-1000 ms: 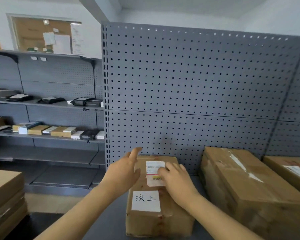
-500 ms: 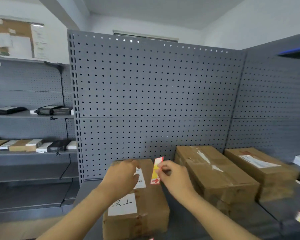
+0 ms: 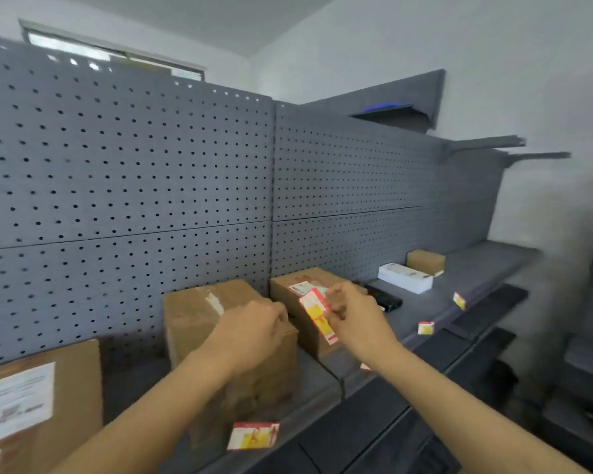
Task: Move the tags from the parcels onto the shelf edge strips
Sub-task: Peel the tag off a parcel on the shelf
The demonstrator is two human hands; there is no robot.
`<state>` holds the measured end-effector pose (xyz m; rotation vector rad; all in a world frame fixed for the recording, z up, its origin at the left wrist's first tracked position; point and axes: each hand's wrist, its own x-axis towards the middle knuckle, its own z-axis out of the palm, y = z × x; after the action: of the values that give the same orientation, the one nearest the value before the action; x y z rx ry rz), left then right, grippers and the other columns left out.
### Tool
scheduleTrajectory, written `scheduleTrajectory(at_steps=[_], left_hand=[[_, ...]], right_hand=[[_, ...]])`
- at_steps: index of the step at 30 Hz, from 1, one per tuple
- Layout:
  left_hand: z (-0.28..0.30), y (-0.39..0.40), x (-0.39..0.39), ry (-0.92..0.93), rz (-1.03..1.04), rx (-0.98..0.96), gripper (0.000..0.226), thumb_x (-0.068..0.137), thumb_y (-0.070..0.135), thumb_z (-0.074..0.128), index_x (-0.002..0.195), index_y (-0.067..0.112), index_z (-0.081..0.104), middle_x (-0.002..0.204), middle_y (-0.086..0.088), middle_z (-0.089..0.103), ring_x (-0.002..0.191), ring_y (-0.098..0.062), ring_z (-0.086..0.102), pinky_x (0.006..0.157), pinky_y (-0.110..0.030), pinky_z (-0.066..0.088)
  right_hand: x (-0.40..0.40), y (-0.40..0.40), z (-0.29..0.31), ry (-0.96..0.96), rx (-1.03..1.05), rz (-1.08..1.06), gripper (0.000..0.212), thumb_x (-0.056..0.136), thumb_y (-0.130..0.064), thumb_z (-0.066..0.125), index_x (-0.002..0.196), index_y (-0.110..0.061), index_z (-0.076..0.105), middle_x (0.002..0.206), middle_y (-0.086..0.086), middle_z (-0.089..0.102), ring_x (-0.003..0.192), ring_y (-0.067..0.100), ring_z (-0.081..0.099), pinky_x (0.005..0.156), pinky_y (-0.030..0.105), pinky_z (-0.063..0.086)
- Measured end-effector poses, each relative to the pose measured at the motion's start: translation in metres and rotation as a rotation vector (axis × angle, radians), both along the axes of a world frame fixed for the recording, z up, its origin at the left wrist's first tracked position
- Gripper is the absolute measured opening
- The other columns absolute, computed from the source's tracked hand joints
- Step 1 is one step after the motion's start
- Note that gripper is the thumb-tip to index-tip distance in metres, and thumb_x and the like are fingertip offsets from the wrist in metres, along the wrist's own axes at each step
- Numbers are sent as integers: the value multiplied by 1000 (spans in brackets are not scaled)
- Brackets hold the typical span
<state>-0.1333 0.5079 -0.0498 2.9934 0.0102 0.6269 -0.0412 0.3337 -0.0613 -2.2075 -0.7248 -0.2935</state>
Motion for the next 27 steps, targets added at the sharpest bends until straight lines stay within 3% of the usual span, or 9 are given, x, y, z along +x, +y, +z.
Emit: scheduleTrajectory(at_steps=[2,10,21,27], left_hand=[[0,-39,32,37,-83,-13,18,90,32,55,107,29,60,110,6,65,96,-17,62,76,-30,49],[-18,-175,139,75,-295,-50,23,90,30,58,113,26,60,114,4,64,100,-15,60,81,-30,49],[-29,-285,311,100,-456,-20,19,90,34,58,107,26,60,112,2,64,97,-21,62,79,-32,47],[-37,-345,393,112,-559,-44,9,89,30,60,97,25,61,102,0,64,86,-20,61,68,-26,42]], right_hand=[[17,-48,-1,-5,-34,-53,22,89,-20,63,107,-25,51,98,0,70,88,18,66,79,40,57],[78,-193,-13,32,-105,-275,12,84,-15,63,96,-20,64,90,0,71,84,20,66,76,40,56],[196,-299,-22,64,-94,-481,8,85,-14,65,92,-14,69,87,2,72,80,14,66,76,35,57],[256,-352,-26,88,-39,-571,8,85,-17,66,92,-14,69,84,1,71,77,12,65,74,31,56]])
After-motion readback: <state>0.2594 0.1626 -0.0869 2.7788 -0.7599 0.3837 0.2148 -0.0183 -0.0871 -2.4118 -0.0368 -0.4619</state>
